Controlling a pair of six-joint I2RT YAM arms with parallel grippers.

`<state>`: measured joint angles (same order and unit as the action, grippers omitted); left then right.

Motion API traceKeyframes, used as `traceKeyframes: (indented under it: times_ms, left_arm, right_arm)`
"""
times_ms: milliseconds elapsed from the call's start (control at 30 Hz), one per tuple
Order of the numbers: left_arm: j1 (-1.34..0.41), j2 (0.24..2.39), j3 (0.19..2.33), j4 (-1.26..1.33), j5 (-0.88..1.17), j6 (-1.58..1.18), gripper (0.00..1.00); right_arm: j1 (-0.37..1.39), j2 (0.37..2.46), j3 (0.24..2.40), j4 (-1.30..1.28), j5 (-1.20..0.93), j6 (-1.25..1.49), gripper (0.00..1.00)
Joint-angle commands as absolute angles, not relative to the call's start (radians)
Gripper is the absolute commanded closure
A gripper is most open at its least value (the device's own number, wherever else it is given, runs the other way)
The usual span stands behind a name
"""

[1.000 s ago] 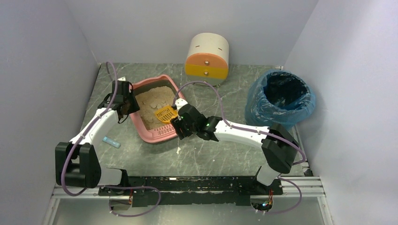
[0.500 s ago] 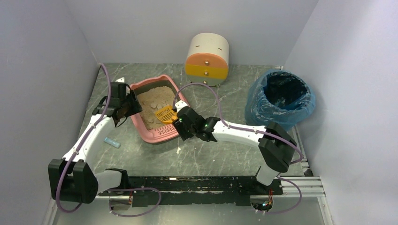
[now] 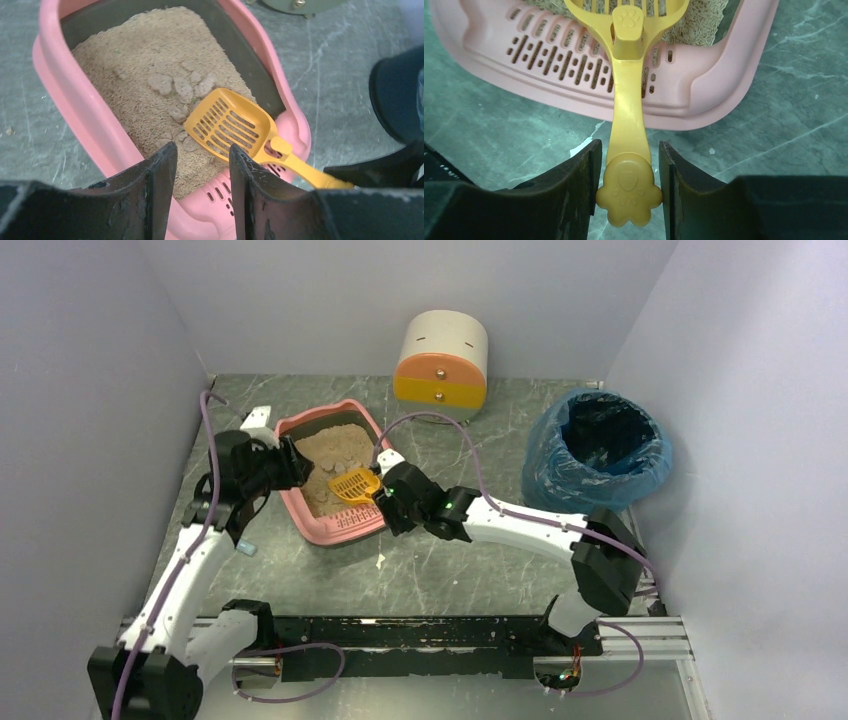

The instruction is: Clean the litter box

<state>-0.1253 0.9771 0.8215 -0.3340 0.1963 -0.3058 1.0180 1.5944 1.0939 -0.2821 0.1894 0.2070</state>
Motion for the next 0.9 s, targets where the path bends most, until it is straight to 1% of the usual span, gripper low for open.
traceKeyframes:
  times_ms: [0, 100, 167, 233, 267, 300, 333, 400, 533, 600, 667, 800, 867]
  left_arm:
    - [-0.132, 0.817, 0.682, -0.069, 0.331, -0.203, 0.53]
    - [-0.132, 0.745, 0.638, -0.020, 0.253, -0.327, 0.54]
    - [-0.132, 0.750, 0.657, -0.045, 0.237, -0.429, 0.56]
    - [-0.132, 0.787, 0.699, -0.093, 0.272, -0.497, 0.57]
    - [-0.132, 0.810, 0.722, -0.116, 0.310, -0.494, 0.57]
    - [-0.132, 0.834, 0.749, -0.145, 0.328, -0.465, 0.55]
    - [-0.132, 0.853, 0.771, -0.172, 0.341, -0.429, 0.54]
    - [-0.132, 0.879, 0.796, -0.221, 0.294, -0.410, 0.54]
    - [-0.132, 0.884, 0.813, -0.296, 0.200, -0.563, 0.55]
    - [-0.132, 0.885, 0.822, -0.329, 0.164, -0.615, 0.54]
    - [-0.132, 0.882, 0.829, -0.359, 0.082, -0.630, 0.52]
    - [-0.132, 0.872, 0.799, -0.393, -0.144, -0.686, 0.49]
    - [-0.132, 0.872, 0.777, -0.382, -0.202, -0.699, 0.49]
  right_arm:
    - [1.008, 1.526, 1.152, -0.331, 0.167, 0.219, 0.83]
    - [1.000, 1.496, 1.177, -0.349, 0.165, 0.205, 0.87]
    - [0.997, 1.485, 1.201, -0.374, 0.167, 0.188, 0.91]
    - [0.996, 1.478, 1.227, -0.402, 0.172, 0.171, 0.96]
    - [0.996, 1.476, 1.240, -0.415, 0.177, 0.164, 0.99]
    - [0.995, 1.475, 1.253, -0.427, 0.180, 0.157, 1.00]
    - [0.996, 1.473, 1.267, -0.442, 0.183, 0.149, 1.00]
    - [0.996, 1.476, 1.300, -0.478, 0.185, 0.139, 1.00]
    - [0.996, 1.486, 1.365, -0.551, 0.197, 0.119, 1.00]
    - [0.994, 1.501, 1.403, -0.598, 0.199, 0.109, 1.00]
    - [0.991, 1.526, 1.449, -0.651, 0.197, 0.099, 1.00]
    - [0.987, 1.580, 1.530, -0.741, 0.173, 0.077, 1.00]
    - [0.983, 1.610, 1.577, -0.776, 0.158, 0.066, 1.00]
